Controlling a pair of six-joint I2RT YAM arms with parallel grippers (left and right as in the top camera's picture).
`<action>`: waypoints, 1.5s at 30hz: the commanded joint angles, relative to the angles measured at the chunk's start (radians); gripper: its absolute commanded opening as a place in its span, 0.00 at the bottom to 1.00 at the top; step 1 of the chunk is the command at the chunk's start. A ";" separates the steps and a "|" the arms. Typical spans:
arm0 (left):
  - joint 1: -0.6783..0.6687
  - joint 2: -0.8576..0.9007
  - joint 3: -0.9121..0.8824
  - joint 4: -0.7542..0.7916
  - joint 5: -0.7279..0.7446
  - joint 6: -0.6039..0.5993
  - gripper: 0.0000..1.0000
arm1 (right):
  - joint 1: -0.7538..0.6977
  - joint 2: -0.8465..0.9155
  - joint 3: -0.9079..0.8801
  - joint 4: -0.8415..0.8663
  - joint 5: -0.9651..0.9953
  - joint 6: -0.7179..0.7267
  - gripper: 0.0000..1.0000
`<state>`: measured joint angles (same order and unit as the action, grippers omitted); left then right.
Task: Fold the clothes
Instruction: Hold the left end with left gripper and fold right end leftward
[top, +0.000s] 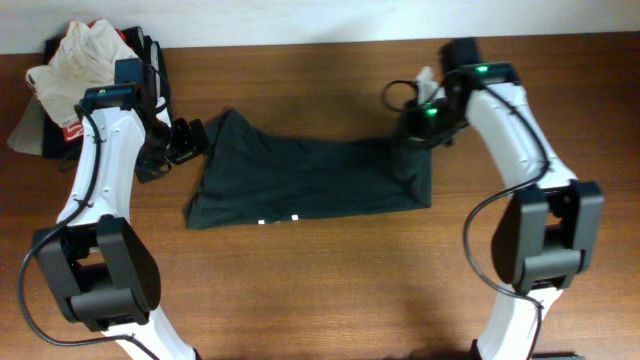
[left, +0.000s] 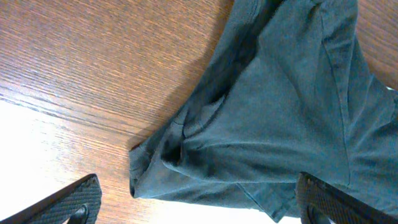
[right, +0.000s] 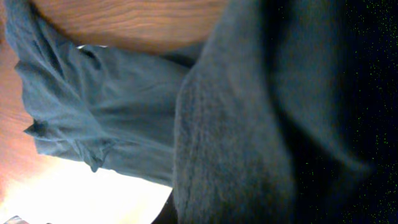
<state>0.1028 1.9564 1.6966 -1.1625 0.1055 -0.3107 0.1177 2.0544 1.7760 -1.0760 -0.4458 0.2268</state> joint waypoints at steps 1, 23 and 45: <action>-0.011 0.013 -0.001 0.003 0.010 0.001 0.99 | 0.123 0.002 -0.003 0.021 0.125 0.098 0.04; -0.011 0.014 -0.010 0.010 0.010 0.001 0.99 | 0.246 0.028 -0.003 0.045 0.219 0.130 0.51; -0.011 0.014 -0.010 0.009 0.011 0.001 0.99 | 0.406 0.086 -0.198 0.277 0.151 0.201 0.27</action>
<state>0.0940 1.9572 1.6958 -1.1549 0.1059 -0.3107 0.4778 2.1380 1.6115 -0.8410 -0.2787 0.4076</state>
